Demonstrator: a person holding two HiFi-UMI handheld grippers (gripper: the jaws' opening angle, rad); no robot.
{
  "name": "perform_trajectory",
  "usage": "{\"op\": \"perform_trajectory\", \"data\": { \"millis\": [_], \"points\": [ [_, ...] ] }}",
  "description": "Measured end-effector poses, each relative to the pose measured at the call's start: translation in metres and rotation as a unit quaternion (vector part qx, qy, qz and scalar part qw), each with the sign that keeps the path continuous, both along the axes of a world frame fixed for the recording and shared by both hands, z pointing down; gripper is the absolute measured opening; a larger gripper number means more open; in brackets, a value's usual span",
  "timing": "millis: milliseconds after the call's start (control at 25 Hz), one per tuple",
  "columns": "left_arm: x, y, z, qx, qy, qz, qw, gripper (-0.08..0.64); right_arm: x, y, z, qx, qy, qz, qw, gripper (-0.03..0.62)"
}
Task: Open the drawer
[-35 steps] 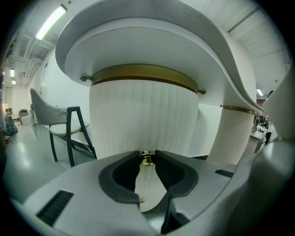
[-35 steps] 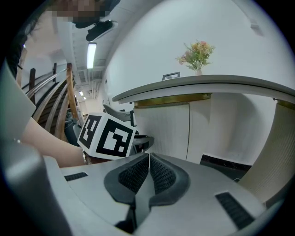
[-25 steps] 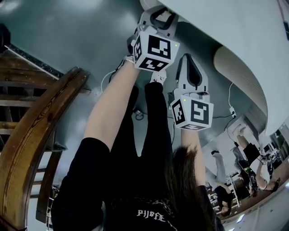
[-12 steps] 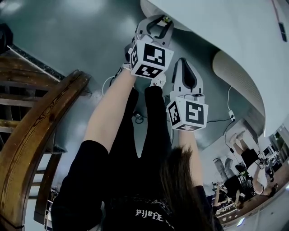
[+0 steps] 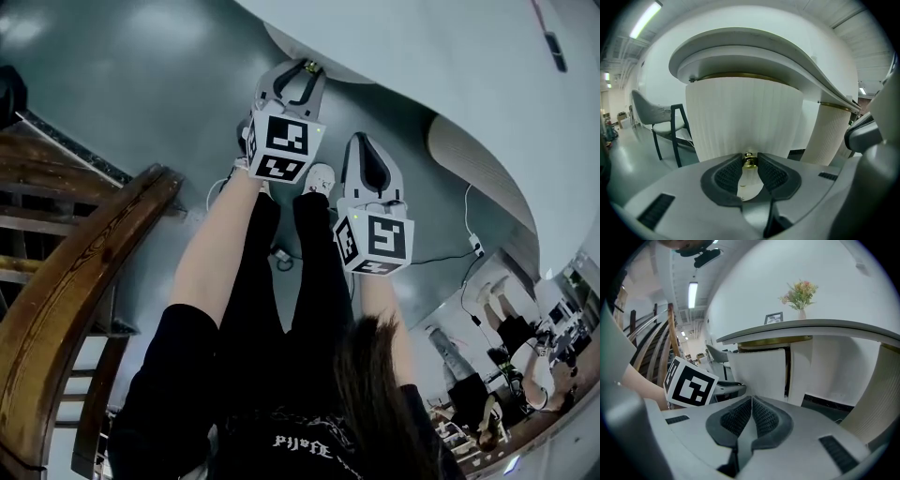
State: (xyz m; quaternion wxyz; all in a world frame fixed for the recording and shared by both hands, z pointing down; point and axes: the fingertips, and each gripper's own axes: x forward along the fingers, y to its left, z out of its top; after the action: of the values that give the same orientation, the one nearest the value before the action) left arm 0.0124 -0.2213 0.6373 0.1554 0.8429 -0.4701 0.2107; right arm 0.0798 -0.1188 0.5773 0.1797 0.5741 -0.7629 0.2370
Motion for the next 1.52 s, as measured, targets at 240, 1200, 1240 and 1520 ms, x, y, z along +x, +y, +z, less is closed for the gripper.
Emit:
{"op": "perform_trajectory", "data": {
  "millis": [240, 1200, 1240, 1520],
  "points": [
    [0.0, 0.008, 0.001, -0.006, -0.007, 0.002, 1.0, 0.115, 0.002, 0.001, -0.002, 0.0, -0.01, -0.003, 1.0, 0.028],
    [-0.014, 0.045, -0.001, -0.058, -0.032, -0.015, 0.9977, 0.115, 0.015, 0.022, -0.01, -0.025, -0.023, 0.007, 0.999, 0.028],
    [-0.015, 0.046, -0.001, -0.059, -0.034, -0.015, 0.9976, 0.115, 0.015, 0.024, -0.011, -0.026, -0.024, 0.008, 0.999, 0.028],
    [-0.02, 0.054, 0.001, -0.064, -0.04, -0.006, 0.9971, 0.115, 0.004, 0.029, -0.016, -0.031, -0.026, -0.006, 0.999, 0.028]
  ]
}}
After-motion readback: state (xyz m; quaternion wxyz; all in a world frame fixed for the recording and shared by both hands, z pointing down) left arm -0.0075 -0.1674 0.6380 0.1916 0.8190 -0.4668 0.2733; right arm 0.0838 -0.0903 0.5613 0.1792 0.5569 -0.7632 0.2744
